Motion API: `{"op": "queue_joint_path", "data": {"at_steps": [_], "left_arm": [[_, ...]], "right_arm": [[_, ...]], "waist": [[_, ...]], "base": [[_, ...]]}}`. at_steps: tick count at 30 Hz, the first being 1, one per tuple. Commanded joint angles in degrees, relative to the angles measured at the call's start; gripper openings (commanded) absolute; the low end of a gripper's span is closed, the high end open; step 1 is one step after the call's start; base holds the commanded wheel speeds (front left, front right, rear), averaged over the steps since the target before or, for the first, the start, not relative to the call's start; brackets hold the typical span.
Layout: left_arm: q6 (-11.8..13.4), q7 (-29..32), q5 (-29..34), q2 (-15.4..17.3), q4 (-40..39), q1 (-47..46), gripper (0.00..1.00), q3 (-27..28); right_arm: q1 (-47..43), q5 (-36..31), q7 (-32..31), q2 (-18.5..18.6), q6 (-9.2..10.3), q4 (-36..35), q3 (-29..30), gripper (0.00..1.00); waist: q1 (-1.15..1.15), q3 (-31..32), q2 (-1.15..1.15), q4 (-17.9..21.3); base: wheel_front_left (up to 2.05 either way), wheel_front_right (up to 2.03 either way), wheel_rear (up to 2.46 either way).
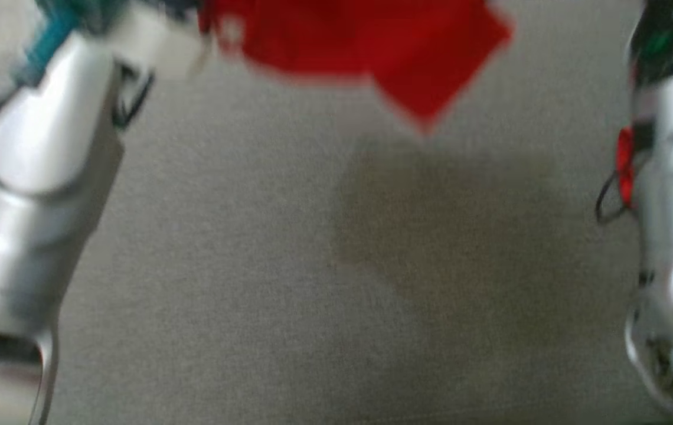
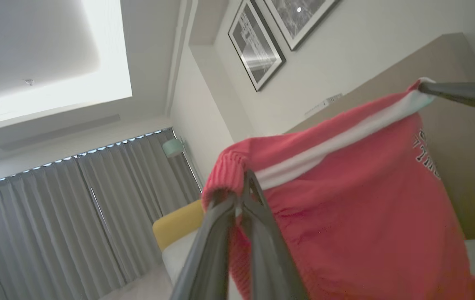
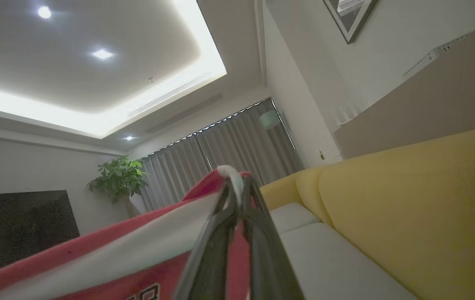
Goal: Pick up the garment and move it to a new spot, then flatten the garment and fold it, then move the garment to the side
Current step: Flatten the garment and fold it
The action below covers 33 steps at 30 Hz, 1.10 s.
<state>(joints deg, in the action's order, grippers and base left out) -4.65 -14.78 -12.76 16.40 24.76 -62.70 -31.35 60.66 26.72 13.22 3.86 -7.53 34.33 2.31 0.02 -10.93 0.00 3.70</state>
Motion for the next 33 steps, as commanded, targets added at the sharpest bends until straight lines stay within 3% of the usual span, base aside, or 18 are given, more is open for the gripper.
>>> {"op": "queue_joint_path", "data": {"at_steps": [1,7,17,24,33], "left_arm": [[0.6,-0.2,0.3,1.6,-1.6,-2.2,0.0,2.9],[0.6,-0.2,0.6,-0.9,-2.9,2.0,0.0,7.1],[-2.0,-0.2,-4.3,-9.0,6.8,35.2,0.0,9.4],[-2.5,-0.2,-5.9,-12.7,9.9,50.7,0.0,11.9],[-2.8,-0.2,-4.2,-13.5,7.2,60.8,0.0,11.7]], "right_arm": [[1.8,-0.3,0.6,-0.9,0.04,-1.1,-0.5,0.0],[2.4,3.8,1.7,-1.0,0.04,4.9,0.6,0.0],[-24.5,14.9,-1.3,-1.0,0.04,16.3,-6.1,0.0],[-38.8,19.1,-1.8,-0.5,0.04,17.2,-9.1,0.0],[-49.3,24.8,-1.7,0.1,0.04,13.2,-9.0,0.0]], "waist": [[-0.02,-2.6,0.0,0.5],[-0.02,-2.9,0.0,0.4],[-0.02,1.3,0.0,0.9],[-0.02,6.4,0.0,0.6],[-0.02,11.6,0.0,-0.8]], "base": [[0.0,0.0,0.0],[0.0,0.0,0.0],[0.0,0.0,0.0],[0.0,0.0,0.0],[0.0,0.0,0.0]]}}
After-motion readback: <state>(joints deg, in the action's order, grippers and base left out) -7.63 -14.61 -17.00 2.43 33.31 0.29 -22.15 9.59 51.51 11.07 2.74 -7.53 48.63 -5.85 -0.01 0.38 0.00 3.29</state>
